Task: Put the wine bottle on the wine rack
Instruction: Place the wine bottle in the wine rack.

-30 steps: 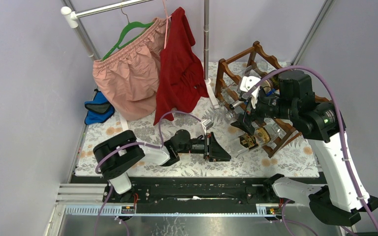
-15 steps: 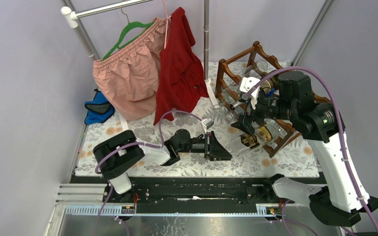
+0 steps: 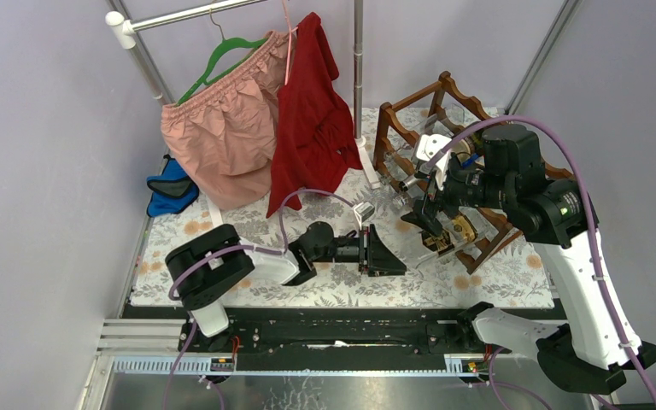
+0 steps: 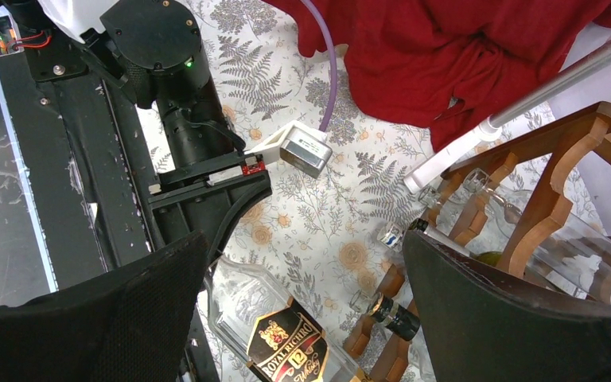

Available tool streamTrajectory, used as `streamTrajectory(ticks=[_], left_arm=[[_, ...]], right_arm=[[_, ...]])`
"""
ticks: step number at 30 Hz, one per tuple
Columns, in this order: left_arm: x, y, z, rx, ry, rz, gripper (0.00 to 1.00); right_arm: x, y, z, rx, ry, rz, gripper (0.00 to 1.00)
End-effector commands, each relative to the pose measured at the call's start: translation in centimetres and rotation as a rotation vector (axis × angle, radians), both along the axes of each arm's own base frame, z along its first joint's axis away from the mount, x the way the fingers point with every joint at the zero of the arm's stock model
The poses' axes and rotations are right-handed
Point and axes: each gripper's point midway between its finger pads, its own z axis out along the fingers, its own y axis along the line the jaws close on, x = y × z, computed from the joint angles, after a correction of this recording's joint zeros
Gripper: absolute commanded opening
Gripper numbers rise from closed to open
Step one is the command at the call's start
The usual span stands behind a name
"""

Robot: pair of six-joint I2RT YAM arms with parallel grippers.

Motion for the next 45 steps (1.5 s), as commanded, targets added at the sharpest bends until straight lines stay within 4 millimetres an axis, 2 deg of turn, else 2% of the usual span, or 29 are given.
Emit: streamTrajectory(ticks=[1,8,17,22,33,45], left_arm=[[0.4,0.2,8.9,-0.309,-0.23,0.03,0.0],[1.3,-0.7,8.6,-0.3,-0.242,0.049,0.0],[3.4,-2.9,7.7,-0.285,-0.267,0.1,0.0],[4.2,-4.0,7.8,-0.303,-0.273,0.123,0.0],[5.3,-6.1,7.8,-0.325,-0.261,0.158,0.0],[5.7,-8.2,7.4,-0.334,-0.227,0.229,0.0]], right_arm=[[-0.2,0.3,1.1,0.047,-0.024,0.007,1.0],[-0.2,0.2,1.1,0.049,-0.026,0.007,1.0],[-0.3,0.2,1.1,0.051,-0.025,0.009,1.0],[-0.3,0.4,1.0,0.056,-0.019,0.016,1.0],[0.1,1.9,0.1,0.095,0.059,0.045,1.0],[1.6,3.2,-0.6,0.119,0.113,0.041,1.0]])
